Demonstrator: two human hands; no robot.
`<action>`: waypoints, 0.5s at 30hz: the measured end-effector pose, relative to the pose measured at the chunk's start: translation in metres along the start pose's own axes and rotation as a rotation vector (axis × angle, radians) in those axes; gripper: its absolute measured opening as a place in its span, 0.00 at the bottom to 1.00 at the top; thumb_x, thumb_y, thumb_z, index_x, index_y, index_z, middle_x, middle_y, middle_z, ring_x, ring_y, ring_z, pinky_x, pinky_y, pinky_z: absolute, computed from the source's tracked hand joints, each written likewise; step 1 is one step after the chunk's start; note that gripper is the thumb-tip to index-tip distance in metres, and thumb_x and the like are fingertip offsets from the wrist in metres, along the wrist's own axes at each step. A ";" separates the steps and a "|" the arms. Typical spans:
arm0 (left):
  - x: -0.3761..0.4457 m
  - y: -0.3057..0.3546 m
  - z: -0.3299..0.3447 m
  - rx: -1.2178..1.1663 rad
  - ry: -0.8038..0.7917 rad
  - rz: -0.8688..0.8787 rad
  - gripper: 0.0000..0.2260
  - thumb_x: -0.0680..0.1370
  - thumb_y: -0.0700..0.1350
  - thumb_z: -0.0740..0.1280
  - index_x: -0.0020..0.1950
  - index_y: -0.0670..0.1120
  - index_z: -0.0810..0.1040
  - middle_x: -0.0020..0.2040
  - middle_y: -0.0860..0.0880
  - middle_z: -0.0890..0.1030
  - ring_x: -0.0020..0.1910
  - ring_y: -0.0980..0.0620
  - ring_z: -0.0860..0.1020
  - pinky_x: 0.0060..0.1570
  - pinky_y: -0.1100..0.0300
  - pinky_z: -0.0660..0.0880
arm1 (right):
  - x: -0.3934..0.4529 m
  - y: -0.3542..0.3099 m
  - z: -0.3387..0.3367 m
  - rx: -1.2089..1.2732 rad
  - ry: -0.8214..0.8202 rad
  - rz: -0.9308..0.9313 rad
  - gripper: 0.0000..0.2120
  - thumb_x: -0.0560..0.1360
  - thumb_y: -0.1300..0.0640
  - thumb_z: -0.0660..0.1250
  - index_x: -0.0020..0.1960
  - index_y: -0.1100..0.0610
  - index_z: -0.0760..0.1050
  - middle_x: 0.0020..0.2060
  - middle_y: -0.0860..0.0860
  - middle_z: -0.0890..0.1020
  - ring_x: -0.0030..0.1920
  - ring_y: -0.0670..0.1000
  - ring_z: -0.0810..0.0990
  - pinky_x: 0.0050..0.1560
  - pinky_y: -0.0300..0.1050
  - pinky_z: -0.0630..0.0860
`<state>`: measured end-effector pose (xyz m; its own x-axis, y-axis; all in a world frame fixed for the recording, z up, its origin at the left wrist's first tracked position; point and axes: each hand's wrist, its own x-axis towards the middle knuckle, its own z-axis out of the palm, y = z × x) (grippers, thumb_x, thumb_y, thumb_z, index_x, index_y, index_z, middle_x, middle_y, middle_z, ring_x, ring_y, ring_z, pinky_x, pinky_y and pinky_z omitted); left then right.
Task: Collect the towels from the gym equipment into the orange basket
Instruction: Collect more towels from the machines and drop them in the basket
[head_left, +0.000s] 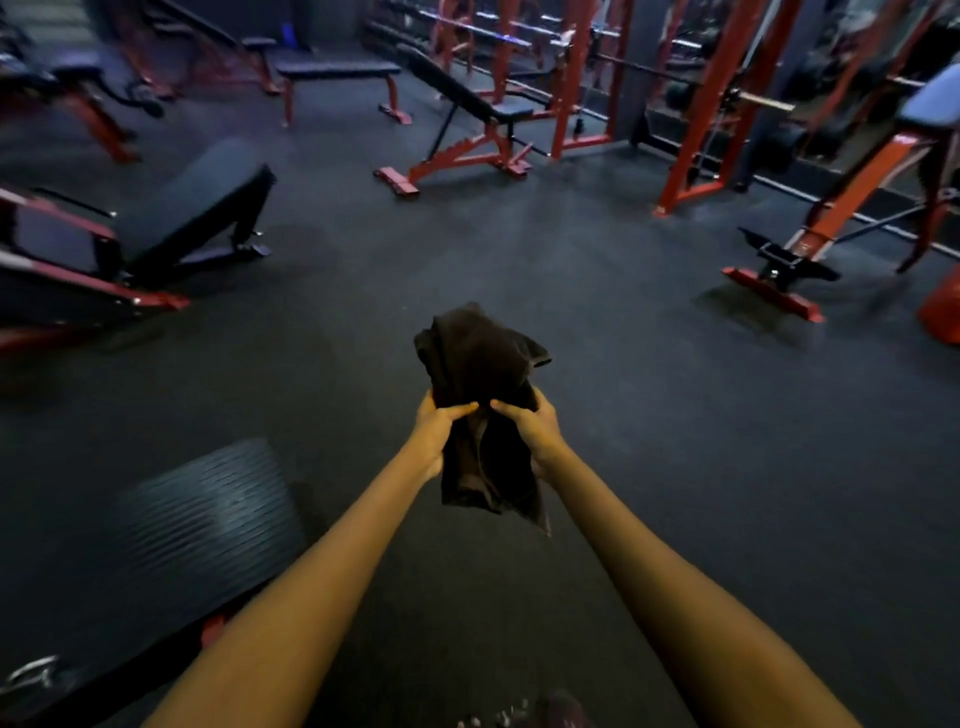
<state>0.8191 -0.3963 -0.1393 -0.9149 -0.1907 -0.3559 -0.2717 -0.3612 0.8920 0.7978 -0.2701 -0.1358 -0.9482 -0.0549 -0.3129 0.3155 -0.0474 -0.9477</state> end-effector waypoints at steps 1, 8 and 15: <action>0.020 0.009 -0.003 -0.006 0.036 0.005 0.23 0.75 0.35 0.67 0.69 0.44 0.70 0.60 0.40 0.79 0.55 0.40 0.79 0.55 0.46 0.77 | 0.024 -0.006 0.011 0.011 -0.028 0.010 0.20 0.73 0.62 0.71 0.64 0.59 0.71 0.58 0.57 0.79 0.57 0.59 0.79 0.58 0.55 0.77; 0.141 0.057 -0.033 -0.089 0.233 0.076 0.21 0.75 0.32 0.65 0.68 0.43 0.71 0.58 0.42 0.78 0.53 0.42 0.78 0.48 0.51 0.77 | 0.167 -0.036 0.078 -0.050 -0.263 0.028 0.20 0.73 0.64 0.69 0.64 0.60 0.70 0.53 0.53 0.78 0.55 0.55 0.78 0.53 0.49 0.75; 0.251 0.112 -0.068 -0.187 0.457 0.125 0.21 0.75 0.32 0.66 0.66 0.44 0.71 0.55 0.43 0.79 0.45 0.49 0.79 0.45 0.55 0.78 | 0.305 -0.067 0.165 -0.119 -0.499 0.116 0.22 0.73 0.63 0.70 0.65 0.59 0.70 0.60 0.59 0.78 0.58 0.60 0.78 0.60 0.58 0.76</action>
<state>0.5793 -0.5471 -0.1473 -0.7012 -0.6077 -0.3728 -0.0722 -0.4597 0.8851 0.4935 -0.4482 -0.1575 -0.7653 -0.5224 -0.3761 0.3836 0.0990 -0.9182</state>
